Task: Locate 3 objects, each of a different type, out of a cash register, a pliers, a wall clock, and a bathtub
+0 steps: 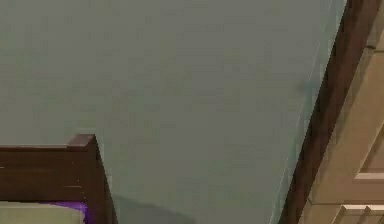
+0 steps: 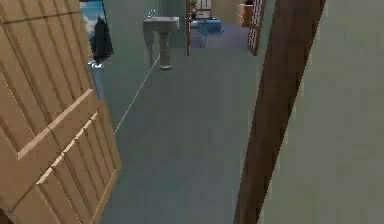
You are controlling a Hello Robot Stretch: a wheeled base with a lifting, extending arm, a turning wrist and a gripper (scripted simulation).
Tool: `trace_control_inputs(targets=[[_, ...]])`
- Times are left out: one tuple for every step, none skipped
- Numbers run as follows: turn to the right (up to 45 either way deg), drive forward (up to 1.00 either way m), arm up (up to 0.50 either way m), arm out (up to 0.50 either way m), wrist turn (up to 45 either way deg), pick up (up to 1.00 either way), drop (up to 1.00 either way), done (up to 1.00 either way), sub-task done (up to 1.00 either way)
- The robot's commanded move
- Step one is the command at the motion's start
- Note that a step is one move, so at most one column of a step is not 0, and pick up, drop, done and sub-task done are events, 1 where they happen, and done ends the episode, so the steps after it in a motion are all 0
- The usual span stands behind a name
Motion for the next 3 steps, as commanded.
trace_control_inputs(targets=[[45.0,0.00,0.00,0.00,0.0,0.00,0.00,0.00,0.00],[15.0,0.00,0.00,0.00,0.0,0.00,0.00,0.00,0.00],[0.0,0.35,0.00,0.00,0.0,0.00,0.00,0.00,0.00]])
